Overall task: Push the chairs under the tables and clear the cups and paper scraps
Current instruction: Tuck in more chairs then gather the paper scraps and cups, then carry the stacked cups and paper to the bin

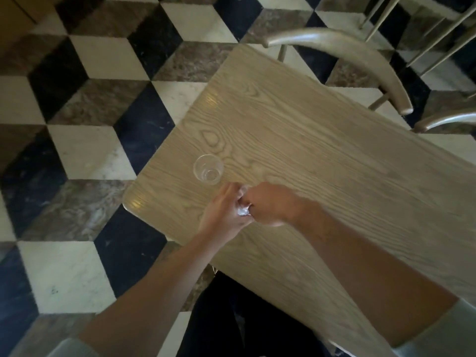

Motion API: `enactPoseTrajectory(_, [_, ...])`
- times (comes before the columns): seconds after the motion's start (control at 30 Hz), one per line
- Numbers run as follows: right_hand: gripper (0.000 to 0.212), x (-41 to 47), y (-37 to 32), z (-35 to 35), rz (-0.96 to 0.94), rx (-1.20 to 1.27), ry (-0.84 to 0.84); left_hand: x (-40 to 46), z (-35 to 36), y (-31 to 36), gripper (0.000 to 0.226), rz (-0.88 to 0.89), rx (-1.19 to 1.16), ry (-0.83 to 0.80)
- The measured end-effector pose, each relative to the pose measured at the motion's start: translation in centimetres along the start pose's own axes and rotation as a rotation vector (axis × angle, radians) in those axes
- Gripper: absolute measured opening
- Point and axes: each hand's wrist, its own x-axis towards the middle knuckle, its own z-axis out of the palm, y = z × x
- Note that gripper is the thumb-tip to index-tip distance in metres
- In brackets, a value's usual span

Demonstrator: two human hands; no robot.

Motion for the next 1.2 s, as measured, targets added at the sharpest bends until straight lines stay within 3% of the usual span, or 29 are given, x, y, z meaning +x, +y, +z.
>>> enactPoseTrajectory(0.07, [0.039,0.6,-0.3,-0.8,-0.051,0.083,0.115,-1.0,-1.0,-0.8,0.054,-0.032,0.032,0.05])
enactPoseTrajectory(0.13, [0.036,1.3,-1.3,-1.3,-0.057,0.344,0.295,-2.4,-2.4,-2.3,0.055,-0.077,0.038,0.125])
enactPoseTrajectory(0.2, [0.029,1.5,-1.3,-1.5,-0.102,0.521,0.613,-3.2,-3.3,-2.9,0.059,-0.109,0.041,0.143])
enactPoseTrajectory(0.27, [0.017,2.6,-2.1,-1.2,-0.232,0.408,0.862,-4.5,-4.3,-3.8,0.061,-0.158,0.033,0.184])
enactPoseTrajectory(0.3, [0.022,3.5,-2.7,-1.0,-0.266,0.319,0.875,-5.1,-4.8,-4.2,0.061,-0.186,0.026,0.217])
enactPoseTrajectory(0.37, [0.044,5.7,-3.5,-0.6,-0.175,0.121,0.638,-6.0,-5.6,-4.7,0.061,-0.261,0.008,0.28])
enactPoseTrajectory(0.43, [0.053,7.5,-4.0,0.1,-0.007,-0.092,0.388,-6.4,-6.2,-4.9,0.062,-0.315,-0.012,0.329])
enactPoseTrajectory(0.47, [0.045,8.0,-4.3,0.4,0.025,-0.135,0.365,-6.6,-6.4,-4.9,0.062,-0.324,-0.014,0.347])
enactPoseTrajectory(0.53, [0.025,8.1,-4.8,0.7,-0.016,-0.039,0.502,-6.9,-6.7,-5.2,0.063,-0.33,-0.006,0.366])
enactPoseTrajectory(0.63, [0.02,5.4,-5.8,0.9,-0.214,0.345,0.64,-7.3,-7.0,-5.7,0.061,-0.328,0.006,0.364])
enactPoseTrajectory(0.73, [0.012,2.4,-7.3,1.7,-0.327,0.437,0.437,-7.1,-6.9,-5.5,0.06,-0.333,0.012,0.36])
enactPoseTrajectory(0.87, [0.018,2.1,-7.4,2.2,-0.18,0.293,0.271,-6.5,-6.3,-4.5,0.063,-0.258,0.001,0.357])
enactPoseTrajectory(1.03, [0.047,2.4,-7.4,2.7,-0.082,0.029,0.129,-5.2,-5.6,-3.2,0.05,-0.185,0.065,0.306])
enactPoseTrajectory(1.2, [0.048,2.6,-6.8,2.6,0.046,0.092,-0.052,-5.0,-3.8,-2.9,0.042,-0.084,0.1,0.299])
